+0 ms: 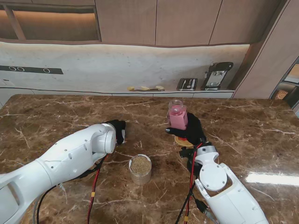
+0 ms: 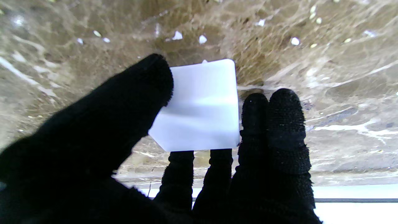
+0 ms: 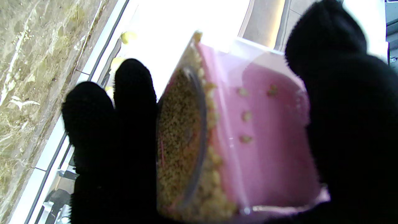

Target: Measure grain into the airtight container

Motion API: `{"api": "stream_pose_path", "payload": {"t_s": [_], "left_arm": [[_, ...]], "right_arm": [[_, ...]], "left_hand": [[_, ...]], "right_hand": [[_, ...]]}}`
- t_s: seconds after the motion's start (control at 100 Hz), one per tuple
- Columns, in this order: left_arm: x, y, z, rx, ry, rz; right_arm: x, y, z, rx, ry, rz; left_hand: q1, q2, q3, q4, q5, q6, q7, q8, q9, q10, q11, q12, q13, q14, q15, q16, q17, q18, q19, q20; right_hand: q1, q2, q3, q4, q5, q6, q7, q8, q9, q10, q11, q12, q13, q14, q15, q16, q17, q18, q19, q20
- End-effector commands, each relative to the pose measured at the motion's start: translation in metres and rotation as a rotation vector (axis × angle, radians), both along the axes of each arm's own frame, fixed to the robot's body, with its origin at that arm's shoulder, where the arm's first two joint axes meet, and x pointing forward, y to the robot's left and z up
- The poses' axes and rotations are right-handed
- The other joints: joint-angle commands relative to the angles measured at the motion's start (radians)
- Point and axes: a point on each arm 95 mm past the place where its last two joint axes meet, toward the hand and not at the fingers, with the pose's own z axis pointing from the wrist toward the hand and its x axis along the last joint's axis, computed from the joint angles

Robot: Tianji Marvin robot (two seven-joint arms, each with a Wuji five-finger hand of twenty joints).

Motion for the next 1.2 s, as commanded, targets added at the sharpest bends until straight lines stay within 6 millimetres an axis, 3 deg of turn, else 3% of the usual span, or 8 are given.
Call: {"api": "stream_pose_path", "payload": {"t_s": [0.0,0.15,0.28,0.44,0.69,0.77,1.01,1.19], "left_arm": [[-0.012,0.000,-0.021,-0.005,0.051,0.001],[-0.011,0.000,-0.021,-0.018,0.035,-0.005],[-0.010,0.000,-0.020,-0.017,0.006,-0.011],[-0.008,-0.002,-0.018,-0.035,-0.030,-0.021],[-0.008,-0.002,-0.021,-0.017,-0.029,-0.038],[-0.009,-0.002,-0.022,-0.021,-0.029,-0.030],[-0.008,0.000,-0.011,-0.046,-0.066,-0.036],[-0.005,0.003,0.007,-0.065,-0.117,-0.048]], "right_arm": [[0.000,0.001,-0.003,0.004,0.012,0.007],[0.000,0.001,-0.003,0.005,0.012,0.006],[0.000,0.001,-0.003,0.004,0.012,0.005],[0.000,0.001,-0.004,0.006,0.013,0.004],[0.001,0.000,-0.004,0.010,0.011,0.002],[0.001,-0.001,-0.004,0.010,0.010,0.001],[0.001,-0.001,-0.004,0.012,0.011,0.000],[0.001,-0.001,-0.004,0.012,0.008,0.001]], "left_hand": [[0.062,0.011,0.068,0.021,0.106,-0.043,0.064,0.031,0.247,-0.085,0.084,0.000,0.059,0.030,0.033,0.009,0.034,-0.045,0.061,-0.009],[0.105,0.033,0.085,0.022,0.235,-0.080,0.091,0.040,0.335,-0.102,0.076,-0.008,0.104,0.043,0.025,0.012,0.061,-0.024,0.083,-0.009],[0.187,0.022,0.029,-0.046,0.327,-0.110,0.122,0.005,0.469,-0.101,-0.005,0.156,0.188,0.062,0.000,0.089,0.106,0.011,0.119,-0.013],[0.237,0.036,-0.026,-0.044,0.411,-0.165,0.177,-0.022,0.614,-0.116,-0.109,0.249,0.260,0.067,-0.001,0.096,0.157,0.039,0.148,-0.002],[0.165,0.032,-0.007,-0.057,0.356,-0.148,0.160,-0.014,0.531,-0.101,-0.061,0.213,0.201,0.056,0.002,0.008,0.121,0.049,0.116,-0.006],[0.192,0.049,0.000,-0.049,0.351,-0.149,0.158,-0.005,0.541,-0.101,-0.077,0.222,0.208,0.062,-0.010,0.058,0.122,0.048,0.116,-0.010],[0.206,0.071,0.029,-0.059,0.350,-0.124,0.127,-0.031,0.534,-0.086,-0.103,0.190,0.191,0.082,-0.033,0.061,0.100,0.061,0.103,-0.012],[0.242,0.085,-0.006,-0.061,0.391,-0.127,0.120,-0.076,0.593,-0.115,-0.157,0.186,0.202,0.091,-0.043,0.058,0.098,0.073,0.106,-0.007]], "right_hand": [[0.139,0.376,0.225,-0.011,0.109,-0.218,0.162,0.003,0.101,-0.111,0.177,0.025,0.040,-0.138,0.029,-0.011,-0.022,-0.082,-0.013,0.026],[0.139,0.376,0.225,-0.011,0.109,-0.217,0.162,0.003,0.102,-0.111,0.177,0.024,0.040,-0.138,0.029,-0.011,-0.022,-0.082,-0.013,0.027],[0.139,0.376,0.226,-0.011,0.109,-0.217,0.162,0.003,0.100,-0.109,0.177,0.024,0.040,-0.138,0.029,-0.011,-0.022,-0.082,-0.013,0.027],[0.139,0.376,0.225,-0.011,0.109,-0.218,0.162,0.003,0.101,-0.111,0.177,0.024,0.040,-0.138,0.029,-0.011,-0.022,-0.082,-0.013,0.027],[0.139,0.376,0.226,-0.011,0.108,-0.217,0.162,0.003,0.100,-0.110,0.177,0.025,0.039,-0.138,0.029,-0.011,-0.023,-0.082,-0.013,0.027],[0.139,0.376,0.225,-0.011,0.109,-0.217,0.162,0.003,0.100,-0.111,0.177,0.025,0.039,-0.138,0.029,-0.011,-0.023,-0.082,-0.013,0.027],[0.140,0.377,0.225,-0.011,0.109,-0.217,0.162,0.003,0.101,-0.111,0.177,0.025,0.039,-0.138,0.029,-0.011,-0.023,-0.082,-0.013,0.027],[0.140,0.377,0.225,-0.011,0.108,-0.217,0.162,0.003,0.101,-0.110,0.177,0.024,0.039,-0.138,0.029,-0.011,-0.022,-0.082,-0.013,0.028]]}}
